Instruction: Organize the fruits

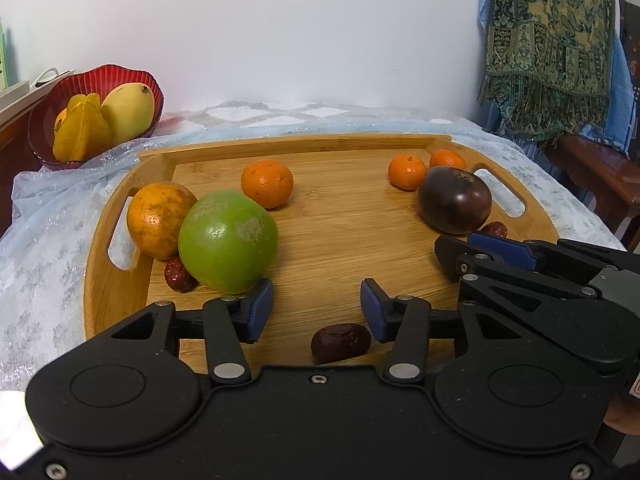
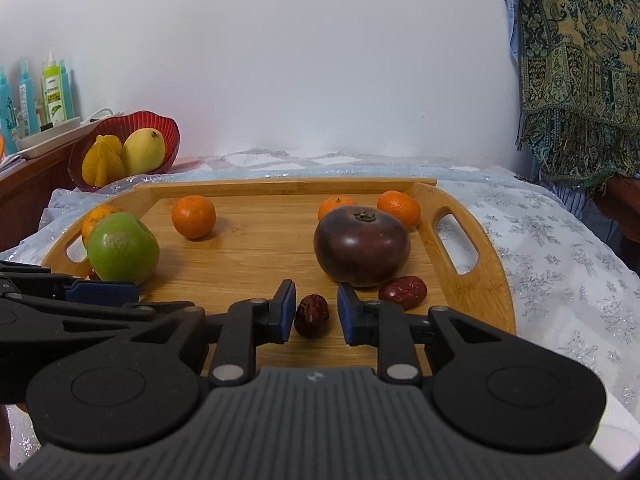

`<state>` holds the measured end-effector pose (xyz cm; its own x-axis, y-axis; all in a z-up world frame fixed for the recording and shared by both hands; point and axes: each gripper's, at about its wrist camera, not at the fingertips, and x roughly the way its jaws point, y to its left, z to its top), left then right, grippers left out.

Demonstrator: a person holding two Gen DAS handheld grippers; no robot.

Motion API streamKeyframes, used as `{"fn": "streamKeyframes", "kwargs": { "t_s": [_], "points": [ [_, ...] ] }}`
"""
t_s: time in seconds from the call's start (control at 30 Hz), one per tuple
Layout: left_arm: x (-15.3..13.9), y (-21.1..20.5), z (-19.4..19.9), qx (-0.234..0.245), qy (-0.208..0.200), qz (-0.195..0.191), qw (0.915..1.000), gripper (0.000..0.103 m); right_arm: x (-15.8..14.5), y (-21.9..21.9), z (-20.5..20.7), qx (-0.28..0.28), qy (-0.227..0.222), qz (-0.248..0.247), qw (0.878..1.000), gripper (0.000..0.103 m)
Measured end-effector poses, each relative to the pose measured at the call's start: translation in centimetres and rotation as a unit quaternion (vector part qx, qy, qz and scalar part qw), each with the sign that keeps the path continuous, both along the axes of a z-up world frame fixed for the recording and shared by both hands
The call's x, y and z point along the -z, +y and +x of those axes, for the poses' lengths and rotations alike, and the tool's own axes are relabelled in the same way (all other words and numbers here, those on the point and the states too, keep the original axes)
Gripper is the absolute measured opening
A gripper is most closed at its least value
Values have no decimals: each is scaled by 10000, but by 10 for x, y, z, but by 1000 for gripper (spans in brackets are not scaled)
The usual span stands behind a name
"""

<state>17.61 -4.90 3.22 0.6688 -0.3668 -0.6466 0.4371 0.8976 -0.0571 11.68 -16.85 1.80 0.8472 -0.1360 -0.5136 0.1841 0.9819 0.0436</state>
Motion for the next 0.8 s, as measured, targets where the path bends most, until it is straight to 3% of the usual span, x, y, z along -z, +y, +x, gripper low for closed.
{"fn": "streamKeyframes", "kwargs": {
  "t_s": [0.17, 0.23, 0.37, 0.53, 0.8],
  "points": [
    [-5, 3, -3, -55, -4, -87, 9999, 54, -4, -1, -7, 115, -155, -3, 9998, 50],
    [-8, 5, -6, -99, -35, -101, 9999, 59, -7, -3, -12, 202, -258, 7, 9995, 57],
    [-13, 10, -11, -291, -211, -75, 9993, 87, -12, -11, -22, 377, -451, 158, 9981, 65],
    [-18, 18, -17, -280, -280, -188, 9990, 90, -18, -12, -34, 502, -711, 68, 9962, 77],
    [-23, 24, -31, -358, -363, -165, 9986, 96, -21, -14, -44, 574, -813, 150, 9949, 86]
  ]
}}
